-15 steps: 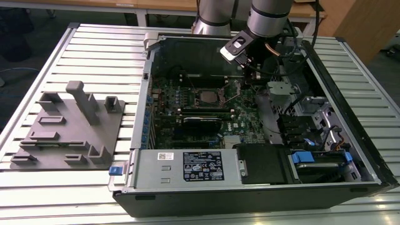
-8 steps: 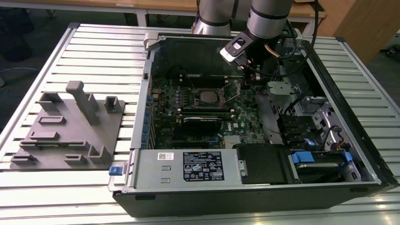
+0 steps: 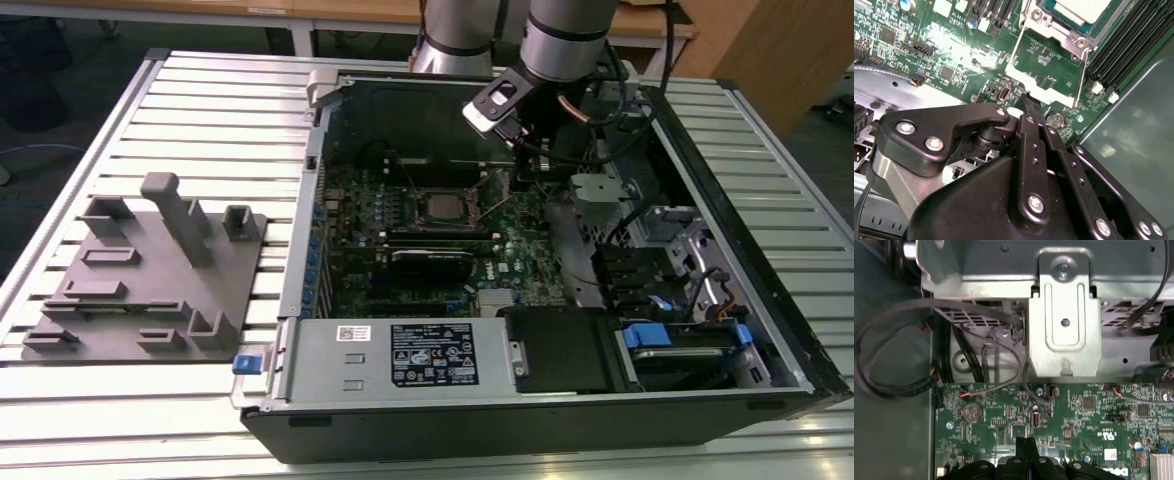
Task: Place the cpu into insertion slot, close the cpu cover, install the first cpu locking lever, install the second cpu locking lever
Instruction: 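Close the cpu cover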
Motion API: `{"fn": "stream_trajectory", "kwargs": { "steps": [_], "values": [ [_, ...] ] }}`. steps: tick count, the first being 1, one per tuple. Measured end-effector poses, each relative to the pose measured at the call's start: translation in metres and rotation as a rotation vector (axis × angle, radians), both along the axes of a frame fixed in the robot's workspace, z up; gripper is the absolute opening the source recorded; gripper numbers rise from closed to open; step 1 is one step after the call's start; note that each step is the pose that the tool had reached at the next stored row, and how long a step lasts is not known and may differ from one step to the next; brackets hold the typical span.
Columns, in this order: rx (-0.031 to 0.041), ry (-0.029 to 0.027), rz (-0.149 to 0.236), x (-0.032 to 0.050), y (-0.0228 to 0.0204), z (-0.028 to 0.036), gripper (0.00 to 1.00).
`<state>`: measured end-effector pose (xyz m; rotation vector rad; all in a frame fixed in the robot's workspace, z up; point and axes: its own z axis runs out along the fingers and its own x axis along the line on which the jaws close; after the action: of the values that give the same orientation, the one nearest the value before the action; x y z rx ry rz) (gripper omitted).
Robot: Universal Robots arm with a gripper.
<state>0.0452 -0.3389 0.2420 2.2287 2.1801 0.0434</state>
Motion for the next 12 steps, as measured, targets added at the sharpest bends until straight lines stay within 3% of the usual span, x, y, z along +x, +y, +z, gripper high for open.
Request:
{"fn": "stream_trajectory", "kwargs": {
  "steps": [6, 12],
  "values": [
    [-0.0001, -0.014, 0.0, -0.0143, 0.0, 0.0, 0.11],
    [0.0005, -0.0286, 0.0, -0.0367, 0.0, 0.0, 0.11]
  ]
}}
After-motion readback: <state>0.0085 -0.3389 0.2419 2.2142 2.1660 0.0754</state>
